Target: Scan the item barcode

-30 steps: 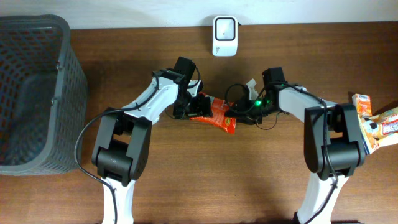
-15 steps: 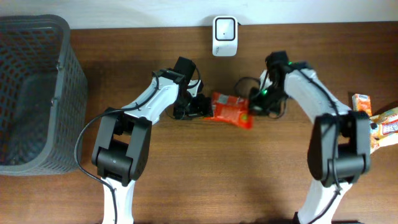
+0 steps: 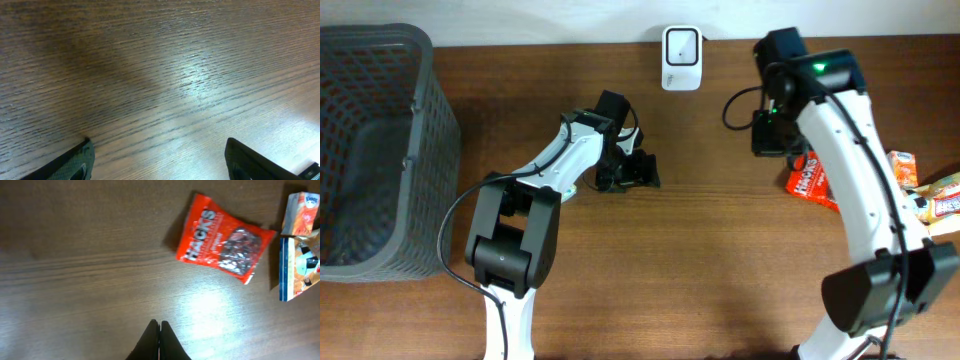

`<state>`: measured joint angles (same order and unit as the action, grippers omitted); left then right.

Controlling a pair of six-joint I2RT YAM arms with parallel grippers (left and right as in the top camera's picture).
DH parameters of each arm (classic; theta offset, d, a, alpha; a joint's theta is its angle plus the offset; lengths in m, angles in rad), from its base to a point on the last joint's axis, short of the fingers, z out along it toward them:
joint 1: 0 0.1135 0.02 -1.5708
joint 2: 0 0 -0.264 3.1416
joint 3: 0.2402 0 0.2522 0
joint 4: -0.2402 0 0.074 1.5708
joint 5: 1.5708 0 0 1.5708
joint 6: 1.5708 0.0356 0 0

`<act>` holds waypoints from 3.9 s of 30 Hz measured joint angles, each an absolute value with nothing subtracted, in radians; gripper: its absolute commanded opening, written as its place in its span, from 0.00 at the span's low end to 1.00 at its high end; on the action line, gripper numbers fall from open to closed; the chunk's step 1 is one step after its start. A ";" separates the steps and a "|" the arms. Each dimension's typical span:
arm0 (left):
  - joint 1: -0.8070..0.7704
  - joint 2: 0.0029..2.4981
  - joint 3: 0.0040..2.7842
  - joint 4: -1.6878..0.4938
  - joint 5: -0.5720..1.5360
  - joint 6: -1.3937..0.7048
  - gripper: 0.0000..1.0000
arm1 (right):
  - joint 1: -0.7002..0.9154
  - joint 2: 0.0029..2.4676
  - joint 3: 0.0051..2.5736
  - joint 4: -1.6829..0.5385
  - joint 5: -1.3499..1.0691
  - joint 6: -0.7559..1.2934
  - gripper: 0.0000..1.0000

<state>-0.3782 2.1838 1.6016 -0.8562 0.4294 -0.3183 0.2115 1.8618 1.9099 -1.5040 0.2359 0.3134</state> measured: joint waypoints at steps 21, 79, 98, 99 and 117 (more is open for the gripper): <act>-0.378 2.183 1.613 -0.905 0.423 -0.288 0.99 | -0.250 1.939 1.891 -1.451 0.101 0.512 0.99; -0.384 2.181 1.615 -0.898 0.369 -0.287 0.99 | -0.157 1.979 1.614 -0.918 0.074 0.178 0.60; -0.390 2.181 1.615 -0.898 0.354 -0.287 0.99 | -0.271 2.168 1.614 -1.002 -0.276 0.125 0.50; -0.390 2.181 1.615 -0.898 0.354 -0.287 0.99 | -0.241 2.171 1.613 -1.003 -0.306 0.123 0.50; -0.390 2.181 1.616 -0.898 0.346 -0.287 0.99 | 0.076 2.134 1.884 -1.285 -0.273 0.342 0.98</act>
